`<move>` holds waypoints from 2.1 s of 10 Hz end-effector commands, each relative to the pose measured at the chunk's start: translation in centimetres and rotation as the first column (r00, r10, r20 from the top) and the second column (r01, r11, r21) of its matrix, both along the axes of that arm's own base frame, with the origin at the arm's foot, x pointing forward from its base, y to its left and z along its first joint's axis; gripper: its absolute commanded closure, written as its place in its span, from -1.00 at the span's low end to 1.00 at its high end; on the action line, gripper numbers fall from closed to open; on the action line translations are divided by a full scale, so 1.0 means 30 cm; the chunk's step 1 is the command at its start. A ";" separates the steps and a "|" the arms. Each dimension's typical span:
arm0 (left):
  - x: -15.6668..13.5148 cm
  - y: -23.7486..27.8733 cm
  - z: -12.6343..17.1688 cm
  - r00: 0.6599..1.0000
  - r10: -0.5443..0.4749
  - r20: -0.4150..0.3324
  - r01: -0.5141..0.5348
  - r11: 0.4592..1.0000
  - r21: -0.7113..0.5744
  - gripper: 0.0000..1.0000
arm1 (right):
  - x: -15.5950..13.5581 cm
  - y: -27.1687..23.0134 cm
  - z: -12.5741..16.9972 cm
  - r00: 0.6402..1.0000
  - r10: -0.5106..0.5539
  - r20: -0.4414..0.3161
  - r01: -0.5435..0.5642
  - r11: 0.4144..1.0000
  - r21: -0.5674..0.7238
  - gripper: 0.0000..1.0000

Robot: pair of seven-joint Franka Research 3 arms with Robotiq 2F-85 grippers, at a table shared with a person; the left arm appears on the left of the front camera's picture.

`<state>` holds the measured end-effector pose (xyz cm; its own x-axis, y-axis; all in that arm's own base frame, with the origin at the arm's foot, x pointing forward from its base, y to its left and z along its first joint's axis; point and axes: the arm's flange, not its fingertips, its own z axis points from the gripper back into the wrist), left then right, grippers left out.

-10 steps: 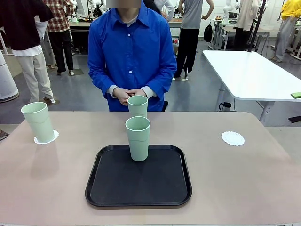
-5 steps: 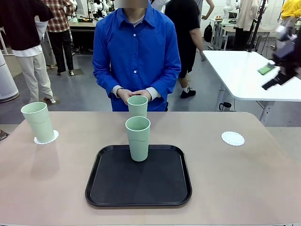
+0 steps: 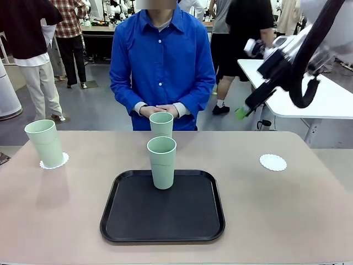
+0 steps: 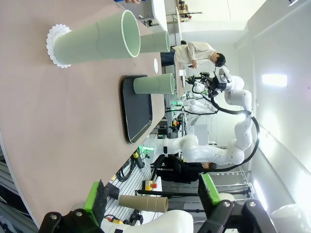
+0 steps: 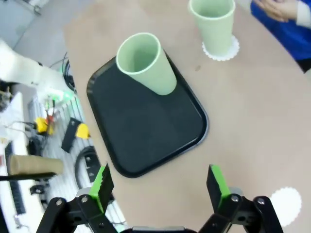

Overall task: Place coasters on the table and set cups on them.
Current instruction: Take one Reusable plastic cup from the Flat Tray and place it on a coaster set by the human.

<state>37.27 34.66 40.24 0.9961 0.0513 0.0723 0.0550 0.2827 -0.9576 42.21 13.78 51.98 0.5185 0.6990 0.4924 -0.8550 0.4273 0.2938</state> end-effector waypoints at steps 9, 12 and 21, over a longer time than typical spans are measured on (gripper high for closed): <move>-0.006 -0.003 0.002 1.000 0.011 -0.002 -0.011 1.000 0.009 -1.00 | 0.000 0.135 -0.146 0.996 0.054 0.068 -0.048 0.996 -0.075 -1.00; -0.006 -0.003 0.002 1.000 0.011 -0.002 -0.011 1.000 0.009 -1.00 | 0.016 0.059 -0.137 0.962 0.148 0.231 -0.182 0.974 0.133 -1.00; -0.006 -0.003 0.002 1.000 0.011 -0.002 -0.011 1.000 0.009 -1.00 | 0.069 0.091 -0.670 0.819 0.224 0.528 -0.511 0.702 0.496 -1.00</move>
